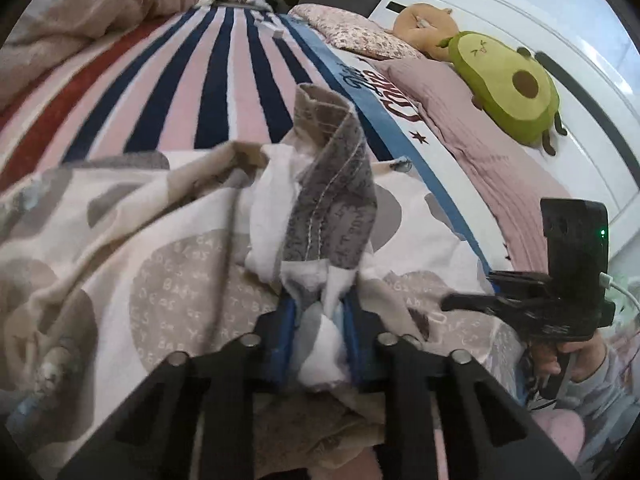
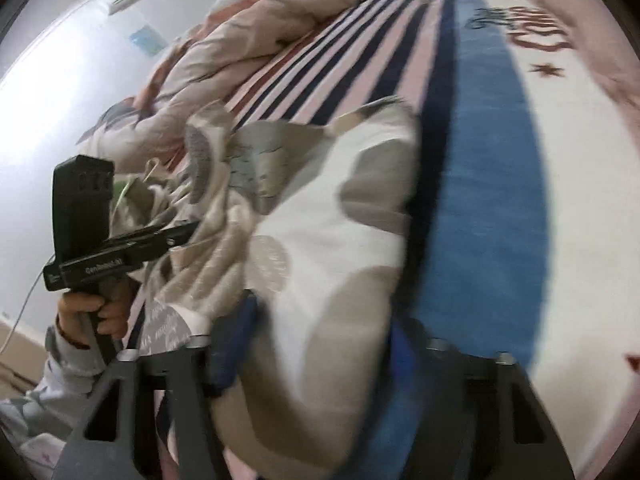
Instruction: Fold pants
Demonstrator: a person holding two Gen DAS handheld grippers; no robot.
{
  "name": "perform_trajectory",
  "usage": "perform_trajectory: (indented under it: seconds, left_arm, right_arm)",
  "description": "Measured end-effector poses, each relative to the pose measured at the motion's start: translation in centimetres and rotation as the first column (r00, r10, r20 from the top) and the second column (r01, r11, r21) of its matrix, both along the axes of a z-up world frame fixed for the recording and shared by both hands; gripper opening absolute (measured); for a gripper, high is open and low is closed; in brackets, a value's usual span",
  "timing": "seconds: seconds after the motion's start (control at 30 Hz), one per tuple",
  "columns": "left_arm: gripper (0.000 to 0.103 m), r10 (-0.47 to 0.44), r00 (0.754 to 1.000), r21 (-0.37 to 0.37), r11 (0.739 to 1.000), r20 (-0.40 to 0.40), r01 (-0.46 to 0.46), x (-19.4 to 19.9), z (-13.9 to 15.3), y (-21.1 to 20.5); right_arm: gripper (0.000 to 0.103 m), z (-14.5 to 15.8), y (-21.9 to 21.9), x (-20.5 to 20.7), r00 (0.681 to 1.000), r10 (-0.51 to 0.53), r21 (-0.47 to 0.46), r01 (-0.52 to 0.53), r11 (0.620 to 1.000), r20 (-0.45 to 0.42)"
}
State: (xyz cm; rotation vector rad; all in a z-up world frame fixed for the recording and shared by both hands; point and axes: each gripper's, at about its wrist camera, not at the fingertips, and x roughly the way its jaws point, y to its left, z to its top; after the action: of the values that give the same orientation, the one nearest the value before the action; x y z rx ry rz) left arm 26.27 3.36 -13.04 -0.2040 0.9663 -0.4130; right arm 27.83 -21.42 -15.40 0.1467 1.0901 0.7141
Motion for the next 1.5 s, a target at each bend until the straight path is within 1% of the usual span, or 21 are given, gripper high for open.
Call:
perform_trajectory:
  seconds: [0.03, 0.07, 0.2, 0.33, 0.5, 0.6, 0.63, 0.7, 0.77, 0.83, 0.9, 0.97, 1.07, 1.1, 1.2, 1.23, 1.27, 1.3, 1.33, 1.4, 1.5]
  left_arm:
    - [0.016, 0.006, 1.0, 0.019, 1.0, 0.017, -0.006, -0.3, 0.4, 0.0]
    - [0.015, 0.003, 1.0, 0.031, 1.0, 0.027, -0.004, -0.6, 0.6, 0.0]
    - [0.015, -0.048, 0.999, -0.029, 0.998, -0.003, 0.048, -1.6, 0.6, -0.5]
    - [0.013, -0.158, 0.987, -0.085, 0.984, -0.009, 0.157, -3.5, 1.1, -4.2]
    - [0.012, -0.236, 0.972, -0.127, 0.964, 0.006, 0.234, -5.4, 2.1, -8.1]
    - [0.012, -0.225, 0.974, -0.06, 0.973, -0.01, 0.224, -5.6, 2.0, -8.8]
    - [0.014, -0.206, 0.978, -0.038, 0.978, -0.021, 0.205, -5.6, 1.9, -8.4]
    - [0.019, -0.176, 0.983, -0.038, 0.984, -0.049, 0.174, -6.0, 1.8, -6.5]
    - [0.027, -0.184, 0.98, -0.001, 0.983, -0.07, 0.185, -6.4, 1.7, -5.7]
    - [0.034, -0.173, 0.982, 0.036, 0.984, -0.069, 0.176, -7.0, 2.0, -5.3]
    - [0.047, -0.14, 0.988, 0.067, 0.987, -0.06, 0.143, -7.3, 2.5, -5.0]
    - [0.058, -0.124, 0.992, 0.067, 0.99, -0.032, 0.126, -7.4, 2.8, -4.7]
    - [0.07, -0.124, 0.992, 0.024, 0.992, -0.023, 0.124, -7.3, 3.2, -3.7]
    - [0.07, -0.117, 0.993, -0.014, 0.993, -0.026, 0.117, -7.0, 3.2, -3.2]
    - [0.07, -0.131, 0.99, -0.137, 0.983, -0.052, 0.123, -5.2, 2.8, -2.7]
    - [0.07, -0.142, 0.987, -0.172, 0.977, -0.072, 0.128, -4.6, 2.4, -2.6]
    - [0.07, -0.142, 0.987, -0.171, 0.977, -0.079, 0.126, -4.0, 2.1, -2.7]
    - [0.07, -0.142, 0.987, -0.157, 0.979, -0.075, 0.128, -3.6, 2.0, -2.9]
    - [0.07, -0.152, 0.986, -0.144, 0.979, -0.067, 0.141, -3.2, 1.8, -3.3]
    - [0.062, -0.164, 0.984, -0.171, 0.974, -0.065, 0.151, -2.5, 1.6, -3.7]
    - [0.044, -0.182, 0.98, -0.22, 0.962, -0.081, 0.161, -1.1, 1.4, -4.3]
  right_arm:
    - [0.01, 0.1, 0.4, -0.2, 1.0, 0.002, -0.023, -0.001, 1.0, 0.025]
    - [0.006, 0.3, 0.6, -0.4, 0.999, 0.003, -0.03, -0.002, 1.0, 0.05]
    - [0.004, 2.6, -1.8, -2.2, 0.989, -0.077, -0.046, 0.084, 0.995, 0.129]
    - [0.003, 5.0, -5.3, -4.9, 0.974, -0.137, -0.088, 0.154, 0.984, 0.178]
    - [0.003, 6.4, -11.2, -8.4, 0.942, -0.263, -0.191, 0.303, 0.934, 0.208]
    - [0.009, 5.6, -13.3, -9.3, 0.944, -0.288, -0.248, 0.321, 0.914, 0.16]
    - [0.014, 5.6, -13.3, -9.5, 0.943, -0.29, -0.258, 0.324, 0.91, 0.16]
    - [0.022, 6.8, -13.1, -10.6, 0.934, -0.272, -0.28, 0.331, 0.901, 0.231]
    - [0.034, 8.7, -12.6, -11.3, 0.914, -0.261, -0.26, 0.346, 0.901, 0.312]
    - [0.034, 10.0, -11.7, -11.4, 0.911, -0.232, -0.201, 0.312, 0.929, 0.342]
    - [0.034, 10.3, -9.9, -10.7, 0.934, -0.166, -0.142, 0.219, 0.965, 0.316]
    - [0.034, 9.5, -7.0, -9.7, 0.962, -0.071, -0.099, 0.101, 0.99, 0.264]
    - [0.034, 7.3, -3.5, -8.8, 0.981, 0.051, -0.097, -0.033, 0.995, 0.189]
    - [0.033, 6.2, -2.1, -8.6, 0.982, 0.093, -0.148, -0.069, 0.987, 0.167]
    - [0.033, 4.3, 0.4, -8.3, 0.966, 0.148, -0.32, -0.074, 0.945, 0.213]
    - [0.028, 3.8, 0.8, -8.3, 0.96, 0.165, -0.362, -0.075, 0.929, 0.226]
    - [0.015, 3.7, 0.8, -8.2, 0.959, 0.169, -0.372, -0.075, 0.925, 0.228]
    - [0.006, 3.6, 0.7, -8.0, 0.962, 0.166, -0.368, -0.077, 0.927, 0.218]
    - [0.003, 3.7, 0.2, -8.0, 0.963, 0.16, -0.353, -0.076, 0.932, 0.216]
    - [0.003, 4.4, -1.0, -8.1, 0.967, 0.128, -0.296, -0.058, 0.953, 0.221]
    - [0.002, 5.7, -3.0, -8.1, 0.978, 0.074, -0.161, -0.042, 0.986, 0.196]
